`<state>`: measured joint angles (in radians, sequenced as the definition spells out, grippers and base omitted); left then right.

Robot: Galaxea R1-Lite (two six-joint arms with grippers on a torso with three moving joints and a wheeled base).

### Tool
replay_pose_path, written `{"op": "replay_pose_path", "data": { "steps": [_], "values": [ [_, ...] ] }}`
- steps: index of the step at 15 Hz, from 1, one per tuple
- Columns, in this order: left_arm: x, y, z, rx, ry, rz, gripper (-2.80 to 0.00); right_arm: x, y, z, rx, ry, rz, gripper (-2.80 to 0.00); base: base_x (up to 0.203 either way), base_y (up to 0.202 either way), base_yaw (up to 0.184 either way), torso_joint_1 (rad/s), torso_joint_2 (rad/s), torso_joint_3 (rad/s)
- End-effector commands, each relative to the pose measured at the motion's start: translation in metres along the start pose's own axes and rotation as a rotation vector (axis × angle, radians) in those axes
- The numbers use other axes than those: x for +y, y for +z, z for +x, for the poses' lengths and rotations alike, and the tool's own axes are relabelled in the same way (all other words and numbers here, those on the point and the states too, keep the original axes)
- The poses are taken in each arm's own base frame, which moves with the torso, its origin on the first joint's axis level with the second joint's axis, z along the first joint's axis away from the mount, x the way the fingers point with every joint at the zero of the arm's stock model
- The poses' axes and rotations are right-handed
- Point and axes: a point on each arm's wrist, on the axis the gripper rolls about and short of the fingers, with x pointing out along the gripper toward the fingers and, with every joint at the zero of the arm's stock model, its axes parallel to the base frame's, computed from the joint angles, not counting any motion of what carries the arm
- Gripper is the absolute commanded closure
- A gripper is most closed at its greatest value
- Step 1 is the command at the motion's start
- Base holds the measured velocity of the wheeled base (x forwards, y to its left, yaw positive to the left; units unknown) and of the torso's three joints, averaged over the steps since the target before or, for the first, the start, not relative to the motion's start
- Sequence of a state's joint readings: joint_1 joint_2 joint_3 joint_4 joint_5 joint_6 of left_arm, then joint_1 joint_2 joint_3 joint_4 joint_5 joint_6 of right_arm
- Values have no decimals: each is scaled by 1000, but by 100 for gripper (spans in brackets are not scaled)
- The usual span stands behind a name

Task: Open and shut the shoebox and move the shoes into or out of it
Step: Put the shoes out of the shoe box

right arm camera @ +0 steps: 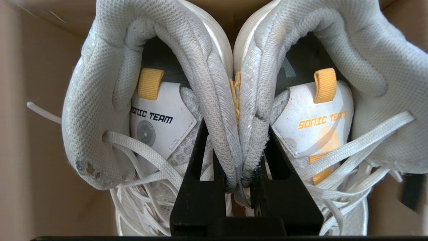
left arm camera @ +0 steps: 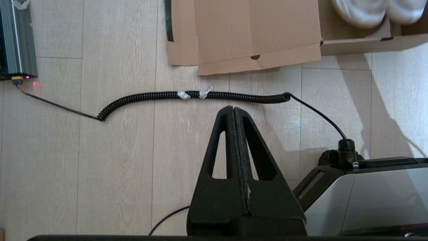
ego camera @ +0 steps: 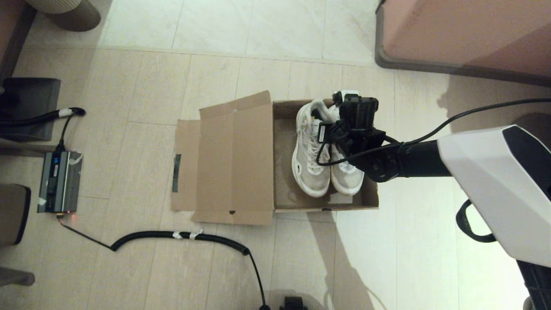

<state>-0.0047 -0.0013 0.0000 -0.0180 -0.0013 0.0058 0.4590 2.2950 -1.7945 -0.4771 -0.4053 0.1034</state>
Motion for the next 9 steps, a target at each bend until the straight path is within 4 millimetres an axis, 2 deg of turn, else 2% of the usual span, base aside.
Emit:
{"op": "replay_pose_path", "data": {
  "steps": [1, 5, 9],
  "values": [
    [0, -2, 1, 7, 0, 0, 0, 3, 30, -20, -49, 15, 22, 0, 0, 0, 0, 0, 0, 0],
    [0, -2, 1, 7, 0, 0, 0, 3, 70, -68, -86, 48, 40, 0, 0, 0, 0, 0, 0, 0],
    [0, -2, 1, 7, 0, 0, 0, -22, 111, -121, -138, 49, 63, 0, 0, 0, 0, 0, 0, 0]
  ]
}}
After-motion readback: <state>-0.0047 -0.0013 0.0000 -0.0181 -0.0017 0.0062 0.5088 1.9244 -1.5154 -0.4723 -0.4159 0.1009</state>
